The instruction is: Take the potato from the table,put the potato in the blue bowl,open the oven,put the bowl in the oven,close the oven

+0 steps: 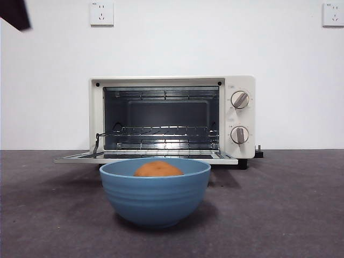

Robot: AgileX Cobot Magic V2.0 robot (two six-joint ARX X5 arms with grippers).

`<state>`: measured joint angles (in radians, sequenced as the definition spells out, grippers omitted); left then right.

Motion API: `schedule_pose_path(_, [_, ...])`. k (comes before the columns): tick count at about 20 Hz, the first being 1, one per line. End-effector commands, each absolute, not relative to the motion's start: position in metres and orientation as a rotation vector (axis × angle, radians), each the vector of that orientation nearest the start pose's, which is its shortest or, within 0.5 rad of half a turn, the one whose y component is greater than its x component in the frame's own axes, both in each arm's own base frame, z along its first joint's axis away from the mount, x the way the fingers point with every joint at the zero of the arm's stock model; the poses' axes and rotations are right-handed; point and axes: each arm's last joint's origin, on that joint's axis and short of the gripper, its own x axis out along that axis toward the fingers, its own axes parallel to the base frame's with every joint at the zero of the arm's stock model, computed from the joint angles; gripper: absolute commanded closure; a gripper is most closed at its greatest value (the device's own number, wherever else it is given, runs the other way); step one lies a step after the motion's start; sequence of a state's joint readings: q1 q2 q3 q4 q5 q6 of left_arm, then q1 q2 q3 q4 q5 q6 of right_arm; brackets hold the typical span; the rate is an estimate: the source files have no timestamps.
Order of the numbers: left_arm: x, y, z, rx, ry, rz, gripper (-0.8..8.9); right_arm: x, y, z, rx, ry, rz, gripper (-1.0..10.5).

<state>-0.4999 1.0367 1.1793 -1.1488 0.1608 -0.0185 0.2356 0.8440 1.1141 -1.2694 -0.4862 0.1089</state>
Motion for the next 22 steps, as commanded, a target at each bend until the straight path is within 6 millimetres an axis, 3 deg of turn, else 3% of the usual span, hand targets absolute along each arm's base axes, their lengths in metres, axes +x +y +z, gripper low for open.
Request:
schedule_pose_path(1, [0.135, -0.080, 0.345, 0.170, 1.037, -0.601, 8.20, 0.124, 0.045, 0.339, 0.281, 1.097, 0.584, 9.5])
schedule_pose_path(4, [0.123, -0.073, 0.347, 0.177, 1.069, -0.597, 8.20, 0.146, 0.062, 0.331, 0.280, 1.153, 0.581, 9.5])
schedule_pose_path(11, [0.110, -0.066, 0.350, 0.185, 1.056, -0.604, 8.19, 0.189, 0.131, 0.289, 0.166, 1.280, 0.424, 9.2])
schedule_pose_path(14, [0.105, -0.063, 0.353, 0.181, 1.034, -0.608, 8.19, 0.199, 0.156, 0.268, 0.151, 1.351, 0.459, 7.2])
schedule_pose_path(22, [0.085, -0.052, 0.361, 0.164, 0.945, -0.617, 8.19, 0.220, 0.197, 0.217, 0.154, 1.470, 0.439, 7.2])
